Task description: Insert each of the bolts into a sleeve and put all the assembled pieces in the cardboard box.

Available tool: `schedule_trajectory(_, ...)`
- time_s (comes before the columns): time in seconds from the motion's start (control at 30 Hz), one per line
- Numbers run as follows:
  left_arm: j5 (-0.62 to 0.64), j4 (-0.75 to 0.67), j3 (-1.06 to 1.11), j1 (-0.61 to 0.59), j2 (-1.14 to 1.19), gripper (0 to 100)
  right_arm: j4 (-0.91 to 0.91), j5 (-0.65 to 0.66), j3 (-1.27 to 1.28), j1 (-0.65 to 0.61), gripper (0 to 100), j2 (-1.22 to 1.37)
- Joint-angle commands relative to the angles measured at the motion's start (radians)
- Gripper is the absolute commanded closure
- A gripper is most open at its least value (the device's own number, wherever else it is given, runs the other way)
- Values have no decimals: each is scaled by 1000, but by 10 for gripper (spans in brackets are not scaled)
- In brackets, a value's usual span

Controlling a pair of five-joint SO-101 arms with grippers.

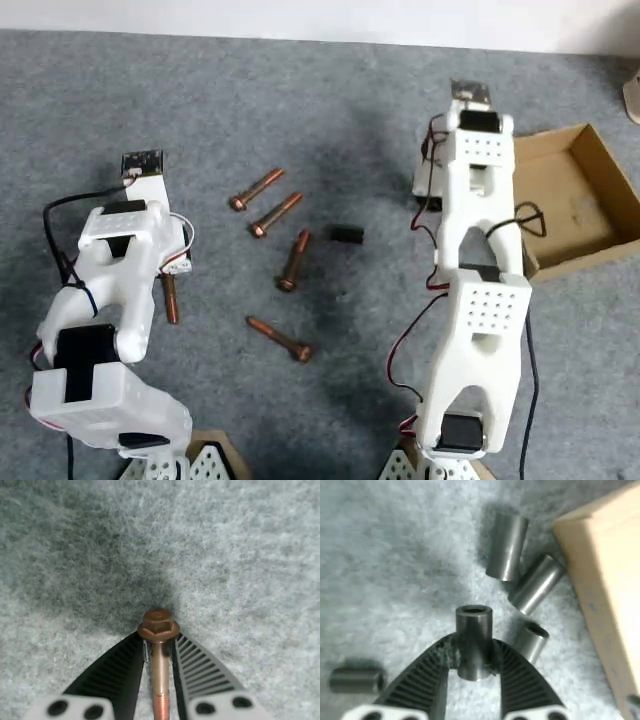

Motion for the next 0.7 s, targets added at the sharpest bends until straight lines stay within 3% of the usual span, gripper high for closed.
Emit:
schedule_trajectory(0.0,-12,-23,-4,5,-41,993,120,12,-206,-18,994,-12)
schedule_trajectory(0.1,-11,-23,-5,5,-39,993,188,38,-321,-18,994,-12)
schedule_trajectory(0.57,-6,-17,-7,47,-42,993,191,35,-552,22,994,-68)
schedule_trajectory(0.67,-11,-17,-8,45,-42,993,193,26,-496,19,994,-125)
